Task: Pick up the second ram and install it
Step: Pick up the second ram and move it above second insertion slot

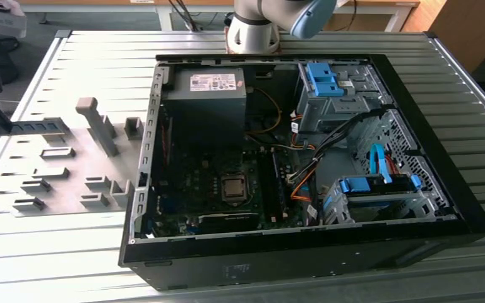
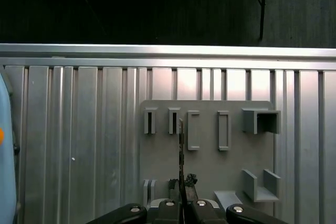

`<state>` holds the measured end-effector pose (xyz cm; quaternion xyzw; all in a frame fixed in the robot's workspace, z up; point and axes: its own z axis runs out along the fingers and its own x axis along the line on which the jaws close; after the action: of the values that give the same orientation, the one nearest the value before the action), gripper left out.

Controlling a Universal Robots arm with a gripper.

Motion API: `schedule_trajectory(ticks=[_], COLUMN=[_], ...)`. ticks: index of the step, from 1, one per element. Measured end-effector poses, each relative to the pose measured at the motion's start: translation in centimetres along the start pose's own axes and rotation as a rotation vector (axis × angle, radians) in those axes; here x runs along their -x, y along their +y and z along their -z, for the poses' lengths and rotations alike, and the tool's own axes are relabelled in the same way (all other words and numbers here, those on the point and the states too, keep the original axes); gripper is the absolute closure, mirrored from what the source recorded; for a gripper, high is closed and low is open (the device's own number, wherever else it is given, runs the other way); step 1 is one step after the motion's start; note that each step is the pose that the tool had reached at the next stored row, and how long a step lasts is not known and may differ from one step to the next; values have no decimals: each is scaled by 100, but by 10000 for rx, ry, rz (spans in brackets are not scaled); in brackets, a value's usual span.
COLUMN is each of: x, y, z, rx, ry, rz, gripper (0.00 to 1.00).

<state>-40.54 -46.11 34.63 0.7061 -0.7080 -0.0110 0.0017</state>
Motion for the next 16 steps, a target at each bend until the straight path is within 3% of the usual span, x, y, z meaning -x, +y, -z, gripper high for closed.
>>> schedule_trajectory(ticks=[16], x=[5], y=[5], z=[303], rx=[1], ry=[1], rz=[0], gripper=[86])
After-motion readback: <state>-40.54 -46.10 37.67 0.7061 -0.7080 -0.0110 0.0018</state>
